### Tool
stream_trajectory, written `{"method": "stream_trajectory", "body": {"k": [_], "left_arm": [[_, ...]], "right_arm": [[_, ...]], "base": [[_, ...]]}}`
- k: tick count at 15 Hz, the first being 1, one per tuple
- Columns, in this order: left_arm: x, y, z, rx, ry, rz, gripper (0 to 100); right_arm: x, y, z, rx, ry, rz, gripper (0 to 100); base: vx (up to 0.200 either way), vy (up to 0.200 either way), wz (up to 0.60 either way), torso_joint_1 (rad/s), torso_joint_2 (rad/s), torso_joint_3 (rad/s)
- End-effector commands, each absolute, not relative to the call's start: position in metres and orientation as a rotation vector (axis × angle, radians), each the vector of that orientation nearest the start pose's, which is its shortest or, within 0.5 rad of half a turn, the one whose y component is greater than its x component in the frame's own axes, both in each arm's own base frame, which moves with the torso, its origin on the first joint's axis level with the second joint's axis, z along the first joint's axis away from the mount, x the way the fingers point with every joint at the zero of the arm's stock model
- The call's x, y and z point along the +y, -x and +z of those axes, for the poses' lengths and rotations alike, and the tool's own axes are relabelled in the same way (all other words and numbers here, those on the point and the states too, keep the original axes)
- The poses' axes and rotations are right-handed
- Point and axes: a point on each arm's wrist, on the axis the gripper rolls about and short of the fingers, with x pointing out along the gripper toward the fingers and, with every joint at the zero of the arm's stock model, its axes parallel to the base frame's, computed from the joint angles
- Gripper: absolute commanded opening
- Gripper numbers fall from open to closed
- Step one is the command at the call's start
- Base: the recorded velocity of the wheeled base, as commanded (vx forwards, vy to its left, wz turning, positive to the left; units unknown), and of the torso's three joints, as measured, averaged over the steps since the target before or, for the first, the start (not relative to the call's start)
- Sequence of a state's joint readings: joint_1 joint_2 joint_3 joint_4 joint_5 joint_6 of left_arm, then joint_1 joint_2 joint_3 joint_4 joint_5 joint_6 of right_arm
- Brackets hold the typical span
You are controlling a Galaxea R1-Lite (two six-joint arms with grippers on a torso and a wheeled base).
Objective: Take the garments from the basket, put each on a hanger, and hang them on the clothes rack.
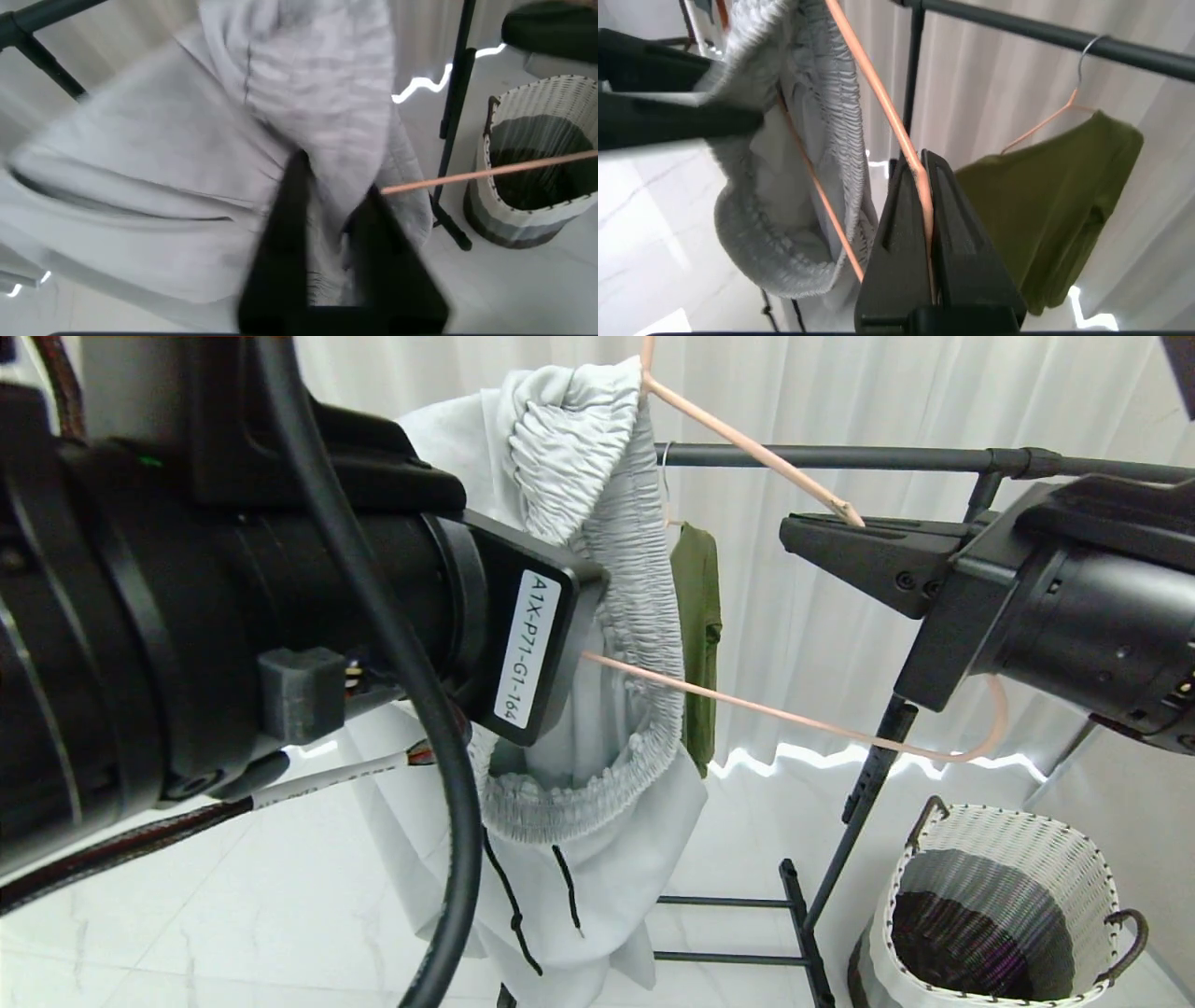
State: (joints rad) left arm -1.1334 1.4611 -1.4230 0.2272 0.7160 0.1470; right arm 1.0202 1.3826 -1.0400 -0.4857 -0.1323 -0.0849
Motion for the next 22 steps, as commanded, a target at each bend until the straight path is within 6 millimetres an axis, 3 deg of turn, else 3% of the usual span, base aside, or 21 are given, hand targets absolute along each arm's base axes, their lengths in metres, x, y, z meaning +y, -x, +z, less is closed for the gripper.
{"method": "stream_trajectory", "body": {"k": [1,7,10,12,14,17,22], "left_arm": [[-0.211,-0.115,0.341,0.132,-0.361,-0.429,100],[-0.199,-0.107,0.349,0.109,-0.331,-0.437,100],[-0.182,-0.096,0.358,0.072,-0.334,-0.454,100],[-0.156,-0.090,0.355,0.038,-0.455,-0.433,100],[-0.134,-0.096,0.355,0.030,-0.535,-0.351,100],[-0.123,-0.104,0.360,-0.001,-0.591,-0.383,100],[-0.135,-0.140,0.354,-0.083,-0.744,-0.445,100]], "right_arm": [[0.198,-0.125,0.322,-0.163,-0.001,0.879,0],[0.191,-0.129,0.325,-0.206,0.026,0.842,0],[0.184,-0.134,0.326,-0.208,0.028,0.813,0],[0.180,-0.133,0.323,-0.202,0.038,0.808,0],[0.176,-0.129,0.318,-0.201,0.066,0.810,0],[0.174,-0.125,0.315,-0.204,0.088,0.826,0],[0.182,-0.113,0.314,-0.206,0.104,0.888,0]], "base": [[0.000,0.000,0.00,0.000,0.00,0.000],[0.000,0.000,0.00,0.000,0.00,0.000],[0.000,0.000,0.00,0.000,0.00,0.000],[0.000,0.000,0.00,0.000,0.00,0.000],[0.000,0.000,0.00,0.000,0.00,0.000],[0.000,0.000,0.00,0.000,0.00,0.000],[0.000,0.000,0.00,0.000,0.00,0.000]]}}
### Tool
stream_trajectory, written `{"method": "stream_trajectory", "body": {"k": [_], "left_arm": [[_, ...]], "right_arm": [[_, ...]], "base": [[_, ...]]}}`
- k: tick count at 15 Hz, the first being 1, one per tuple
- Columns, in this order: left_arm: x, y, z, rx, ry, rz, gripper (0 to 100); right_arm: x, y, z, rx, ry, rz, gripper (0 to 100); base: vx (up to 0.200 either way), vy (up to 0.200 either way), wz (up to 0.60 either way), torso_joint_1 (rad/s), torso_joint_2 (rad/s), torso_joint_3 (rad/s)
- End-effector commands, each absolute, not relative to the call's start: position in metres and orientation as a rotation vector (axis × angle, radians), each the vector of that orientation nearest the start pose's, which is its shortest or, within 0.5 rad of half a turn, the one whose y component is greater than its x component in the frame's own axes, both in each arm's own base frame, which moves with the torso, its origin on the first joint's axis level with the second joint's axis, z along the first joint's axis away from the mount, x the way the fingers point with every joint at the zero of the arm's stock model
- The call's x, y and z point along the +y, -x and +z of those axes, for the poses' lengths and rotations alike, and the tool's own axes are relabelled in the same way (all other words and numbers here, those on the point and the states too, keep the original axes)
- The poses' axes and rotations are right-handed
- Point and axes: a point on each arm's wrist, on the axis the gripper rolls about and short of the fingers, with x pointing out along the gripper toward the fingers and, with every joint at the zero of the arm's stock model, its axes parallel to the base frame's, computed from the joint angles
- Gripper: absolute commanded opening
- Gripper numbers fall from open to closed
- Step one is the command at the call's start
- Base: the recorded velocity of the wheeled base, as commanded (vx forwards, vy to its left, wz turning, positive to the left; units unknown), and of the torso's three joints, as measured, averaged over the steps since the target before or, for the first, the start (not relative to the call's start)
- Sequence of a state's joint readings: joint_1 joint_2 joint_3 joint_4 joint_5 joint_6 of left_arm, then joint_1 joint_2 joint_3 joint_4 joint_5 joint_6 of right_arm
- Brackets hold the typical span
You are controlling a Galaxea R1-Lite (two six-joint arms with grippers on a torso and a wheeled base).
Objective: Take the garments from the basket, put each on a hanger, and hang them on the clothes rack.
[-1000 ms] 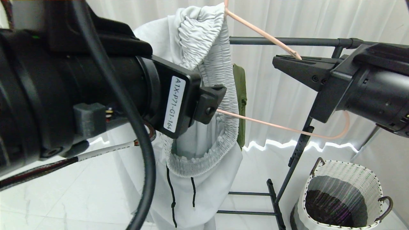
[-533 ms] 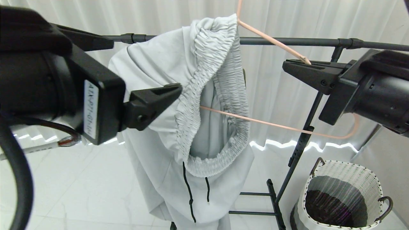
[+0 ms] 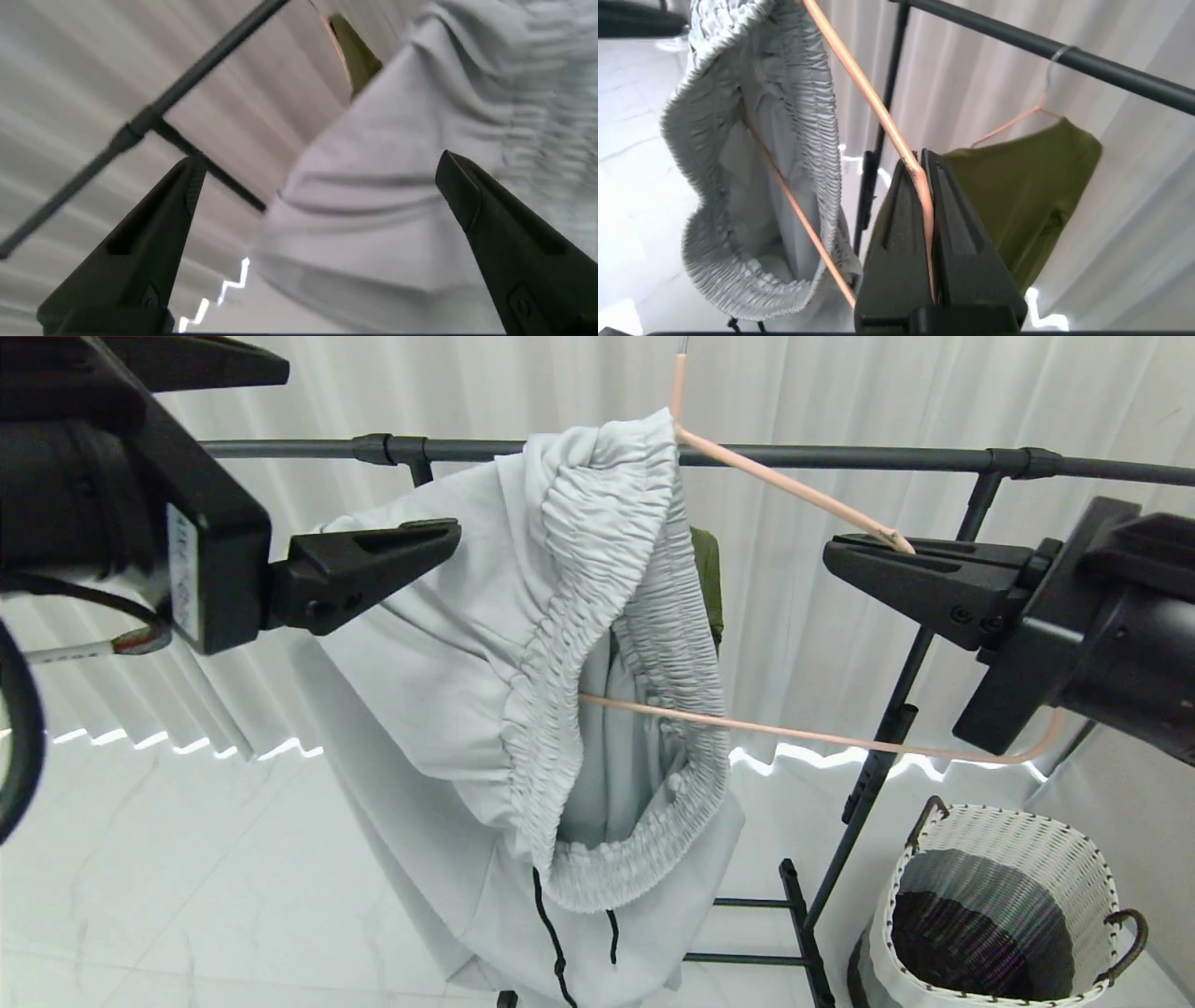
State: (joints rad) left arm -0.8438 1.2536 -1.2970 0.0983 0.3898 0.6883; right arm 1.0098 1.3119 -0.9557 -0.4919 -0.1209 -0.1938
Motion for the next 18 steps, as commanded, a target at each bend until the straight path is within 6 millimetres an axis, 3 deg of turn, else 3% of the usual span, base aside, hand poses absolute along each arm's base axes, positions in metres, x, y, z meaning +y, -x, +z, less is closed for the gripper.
{"method": "stream_trajectory", "body": {"k": [1,5,11,12,18], "left_arm": [[-0.138,-0.146,0.352,-0.088,-0.757,-0.467,100],[-0.141,-0.158,0.342,-0.065,-0.795,-0.488,100],[-0.140,-0.158,0.341,-0.073,-0.791,-0.522,100],[-0.141,-0.158,0.340,-0.077,-0.789,-0.539,0],[-0.141,-0.158,0.335,-0.071,-0.796,-0.567,0]], "right_arm": [[0.183,-0.112,0.314,-0.209,0.108,0.897,0],[0.185,-0.104,0.316,-0.229,0.123,0.928,0],[0.186,-0.103,0.315,-0.233,0.137,0.938,0],[0.186,-0.102,0.315,-0.232,0.138,0.941,0],[0.188,-0.099,0.313,-0.219,0.156,0.974,0]], "base": [[0.000,0.000,0.00,0.000,0.00,0.000],[0.000,0.000,0.00,0.000,0.00,0.000],[0.000,0.000,0.00,0.000,0.00,0.000],[0.000,0.000,0.00,0.000,0.00,0.000],[0.000,0.000,0.00,0.000,0.00,0.000]]}}
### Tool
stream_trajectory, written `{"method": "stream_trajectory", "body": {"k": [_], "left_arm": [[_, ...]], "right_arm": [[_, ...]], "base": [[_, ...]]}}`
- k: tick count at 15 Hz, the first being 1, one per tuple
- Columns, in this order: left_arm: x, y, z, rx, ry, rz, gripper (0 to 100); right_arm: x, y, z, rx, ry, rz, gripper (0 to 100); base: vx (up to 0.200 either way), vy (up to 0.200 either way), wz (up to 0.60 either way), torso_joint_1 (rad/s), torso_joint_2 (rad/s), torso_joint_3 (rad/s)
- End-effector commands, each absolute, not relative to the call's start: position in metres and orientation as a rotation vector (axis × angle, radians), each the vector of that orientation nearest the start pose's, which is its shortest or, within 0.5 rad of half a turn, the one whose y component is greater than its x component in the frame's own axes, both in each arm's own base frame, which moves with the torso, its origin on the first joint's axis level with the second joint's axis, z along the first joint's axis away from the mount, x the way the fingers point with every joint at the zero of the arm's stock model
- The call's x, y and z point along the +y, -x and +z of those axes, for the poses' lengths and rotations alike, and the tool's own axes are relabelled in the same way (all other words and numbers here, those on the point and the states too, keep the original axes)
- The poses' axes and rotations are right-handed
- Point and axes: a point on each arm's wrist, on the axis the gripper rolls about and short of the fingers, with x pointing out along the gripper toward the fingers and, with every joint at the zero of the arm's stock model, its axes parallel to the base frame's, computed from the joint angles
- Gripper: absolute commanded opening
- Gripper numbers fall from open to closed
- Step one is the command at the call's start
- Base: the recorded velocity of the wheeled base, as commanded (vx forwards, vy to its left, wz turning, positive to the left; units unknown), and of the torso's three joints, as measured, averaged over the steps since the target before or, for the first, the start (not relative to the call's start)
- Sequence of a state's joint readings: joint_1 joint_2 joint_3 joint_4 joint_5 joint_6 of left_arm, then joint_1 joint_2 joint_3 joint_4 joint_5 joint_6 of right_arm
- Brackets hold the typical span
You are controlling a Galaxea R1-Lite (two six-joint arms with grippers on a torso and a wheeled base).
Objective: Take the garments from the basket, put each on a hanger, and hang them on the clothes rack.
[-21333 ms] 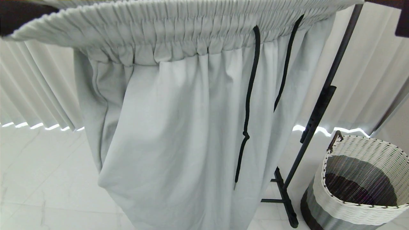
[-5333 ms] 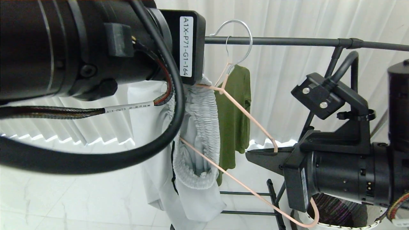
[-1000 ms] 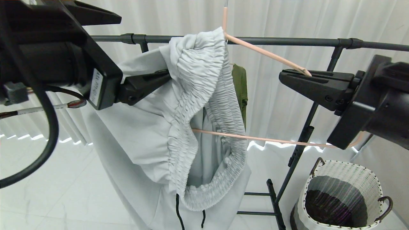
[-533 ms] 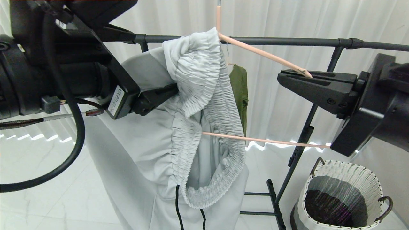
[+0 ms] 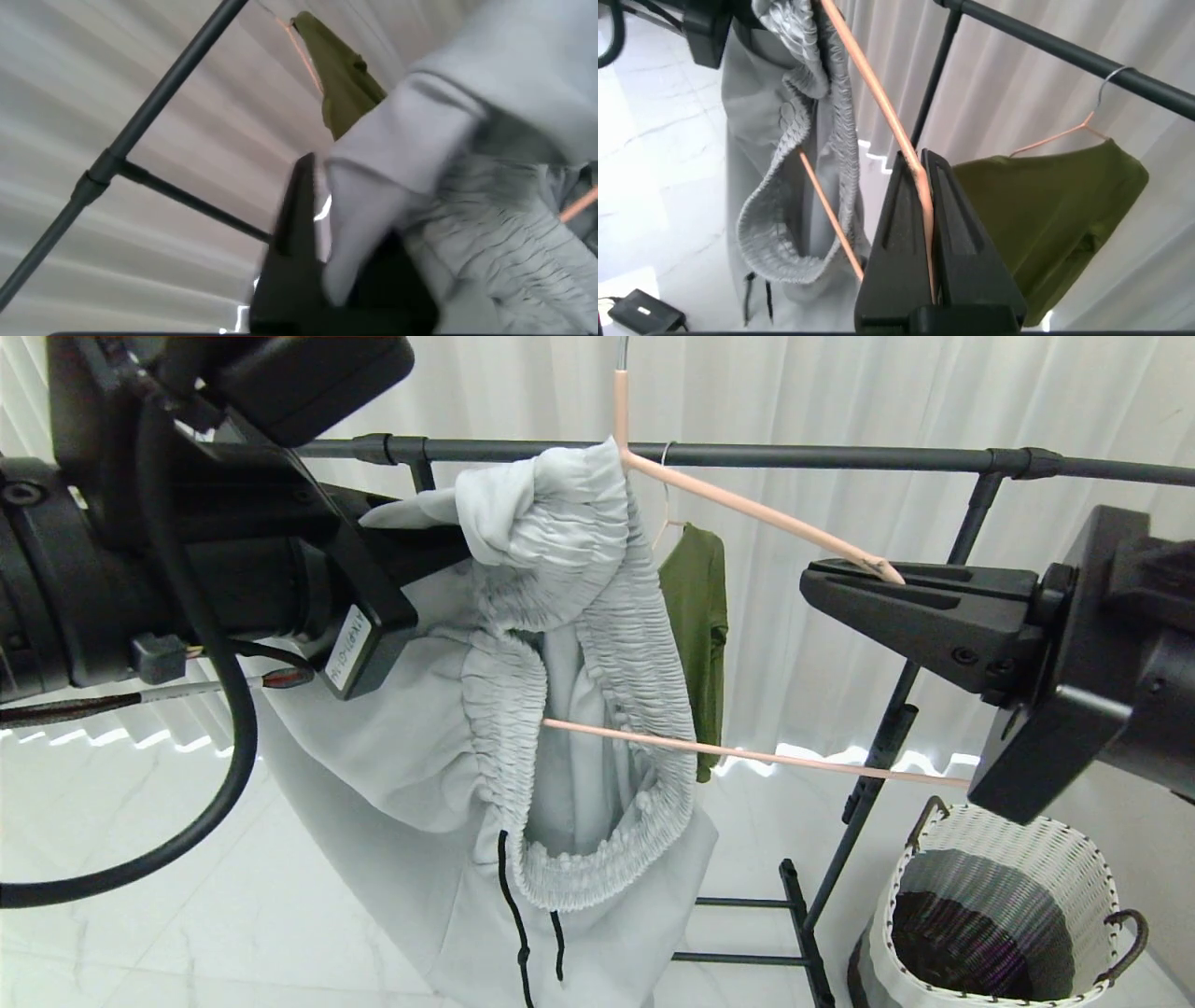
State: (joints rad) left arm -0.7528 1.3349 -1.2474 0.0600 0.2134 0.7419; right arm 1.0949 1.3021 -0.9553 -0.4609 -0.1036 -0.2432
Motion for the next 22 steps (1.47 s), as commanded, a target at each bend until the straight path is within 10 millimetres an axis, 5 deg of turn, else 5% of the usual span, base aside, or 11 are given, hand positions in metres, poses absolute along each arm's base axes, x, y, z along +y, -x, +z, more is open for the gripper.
{"method": "stream_trajectory", "body": {"k": [1,5,6,15,22], "left_arm": [[-0.141,-0.158,0.335,-0.069,-0.795,-0.567,0],[-0.141,-0.161,0.333,-0.057,-0.800,-0.555,0],[-0.141,-0.161,0.333,-0.057,-0.801,-0.554,0],[-0.135,-0.181,0.333,-0.053,-0.765,-0.296,0],[-0.148,-0.190,0.343,-0.164,-0.677,-0.201,0]], "right_arm": [[0.188,-0.099,0.313,-0.219,0.156,0.974,0],[0.188,-0.099,0.311,-0.214,0.159,0.972,0],[0.188,-0.099,0.310,-0.209,0.162,0.968,100],[0.169,-0.107,0.298,-0.161,0.206,0.893,100],[0.198,-0.109,0.276,0.038,0.095,0.963,100]], "base": [[0.000,0.000,0.00,0.000,0.00,0.000],[0.000,0.000,0.00,0.000,0.00,0.000],[0.000,0.000,0.00,0.000,0.00,0.000],[0.000,0.000,0.00,0.000,0.00,0.000],[0.000,0.000,0.00,0.000,0.00,0.000]]}}
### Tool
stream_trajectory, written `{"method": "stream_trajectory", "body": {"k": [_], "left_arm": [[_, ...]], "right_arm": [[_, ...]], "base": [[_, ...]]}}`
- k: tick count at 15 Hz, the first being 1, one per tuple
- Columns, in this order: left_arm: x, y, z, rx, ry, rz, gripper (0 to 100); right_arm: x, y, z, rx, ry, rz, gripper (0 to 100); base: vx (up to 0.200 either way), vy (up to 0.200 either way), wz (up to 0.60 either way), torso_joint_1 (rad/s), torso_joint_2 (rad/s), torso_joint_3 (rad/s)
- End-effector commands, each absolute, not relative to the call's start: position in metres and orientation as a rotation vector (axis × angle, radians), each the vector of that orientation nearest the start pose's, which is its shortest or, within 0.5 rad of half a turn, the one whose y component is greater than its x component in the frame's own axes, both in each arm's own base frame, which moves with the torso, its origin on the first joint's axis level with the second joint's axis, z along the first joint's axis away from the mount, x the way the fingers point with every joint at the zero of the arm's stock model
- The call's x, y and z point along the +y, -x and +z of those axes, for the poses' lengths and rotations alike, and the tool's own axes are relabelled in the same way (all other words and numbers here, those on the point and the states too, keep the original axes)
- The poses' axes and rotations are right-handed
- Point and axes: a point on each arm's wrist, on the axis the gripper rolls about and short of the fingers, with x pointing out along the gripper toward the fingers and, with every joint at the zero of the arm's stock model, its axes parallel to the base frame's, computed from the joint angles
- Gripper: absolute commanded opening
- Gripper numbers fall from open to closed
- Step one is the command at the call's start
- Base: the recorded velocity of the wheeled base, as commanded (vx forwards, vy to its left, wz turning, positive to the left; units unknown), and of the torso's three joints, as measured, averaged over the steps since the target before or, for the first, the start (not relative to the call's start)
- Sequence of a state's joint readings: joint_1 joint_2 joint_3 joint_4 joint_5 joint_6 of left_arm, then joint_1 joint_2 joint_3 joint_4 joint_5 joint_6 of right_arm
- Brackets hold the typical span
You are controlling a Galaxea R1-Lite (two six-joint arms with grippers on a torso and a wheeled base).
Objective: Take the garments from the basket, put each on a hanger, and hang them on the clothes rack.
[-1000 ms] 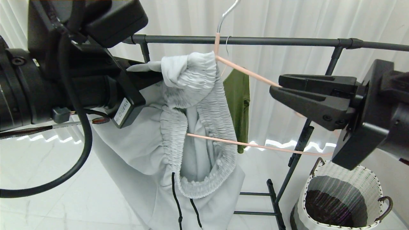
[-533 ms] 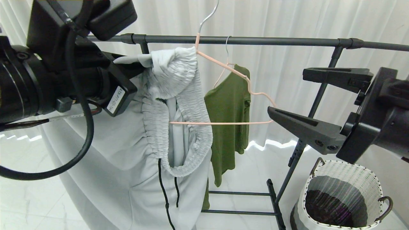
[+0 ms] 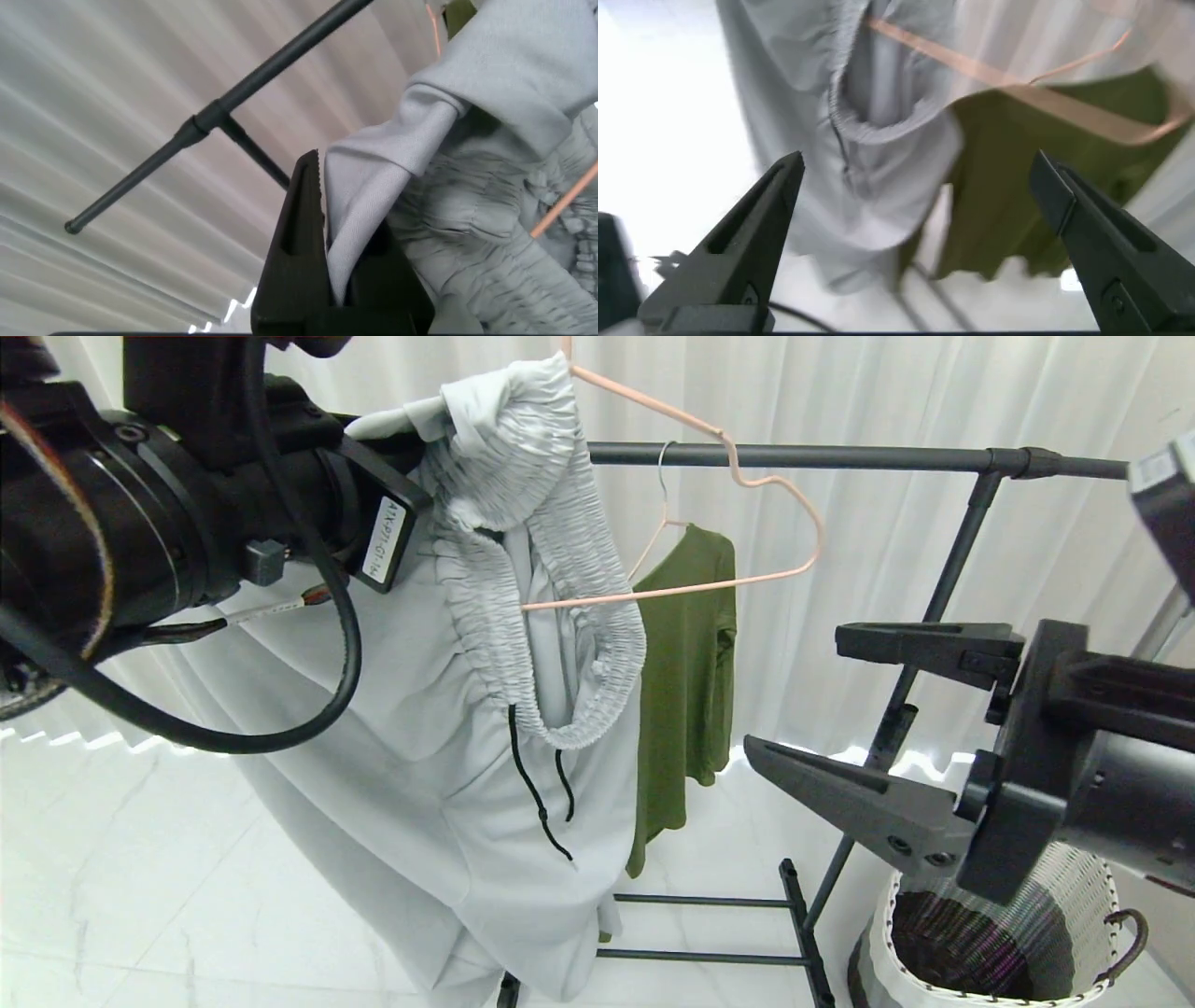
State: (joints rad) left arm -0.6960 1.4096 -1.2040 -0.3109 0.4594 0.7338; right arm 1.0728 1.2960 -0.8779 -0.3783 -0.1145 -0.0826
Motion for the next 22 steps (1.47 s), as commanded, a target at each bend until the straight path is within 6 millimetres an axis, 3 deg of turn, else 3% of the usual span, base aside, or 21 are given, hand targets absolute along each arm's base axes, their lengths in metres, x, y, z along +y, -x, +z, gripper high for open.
{"method": "stream_trajectory", "body": {"k": [1,4,7,14,20,21,22], "left_arm": [[-0.148,-0.190,0.345,-0.178,-0.669,-0.197,0],[-0.152,-0.188,0.350,-0.202,-0.655,-0.210,0],[-0.158,-0.184,0.353,-0.218,-0.634,-0.234,0],[-0.165,-0.177,0.359,-0.246,-0.620,-0.266,0],[-0.165,-0.176,0.360,-0.251,-0.618,-0.269,0],[-0.165,-0.176,0.360,-0.251,-0.618,-0.269,0],[-0.165,-0.176,0.360,-0.252,-0.617,-0.268,0]], "right_arm": [[0.206,-0.114,0.273,0.078,0.055,0.958,100],[0.236,-0.132,0.264,0.163,-0.069,0.854,100],[0.255,-0.152,0.261,0.134,-0.154,0.784,100],[0.247,-0.178,0.258,0.103,-0.173,0.693,100],[0.243,-0.180,0.258,0.096,-0.173,0.668,100],[0.243,-0.180,0.258,0.096,-0.173,0.668,0],[0.243,-0.181,0.258,0.097,-0.172,0.660,0]], "base": [[0.000,0.000,0.00,0.000,0.00,0.000],[0.000,0.000,0.00,0.000,0.00,0.000],[0.000,0.000,0.00,0.000,0.00,0.000],[0.000,0.000,0.00,0.000,0.00,0.000],[0.000,0.000,0.00,0.000,0.00,0.000],[0.000,0.000,0.00,0.000,0.00,0.000],[0.000,0.000,0.00,0.000,0.00,0.000]]}}
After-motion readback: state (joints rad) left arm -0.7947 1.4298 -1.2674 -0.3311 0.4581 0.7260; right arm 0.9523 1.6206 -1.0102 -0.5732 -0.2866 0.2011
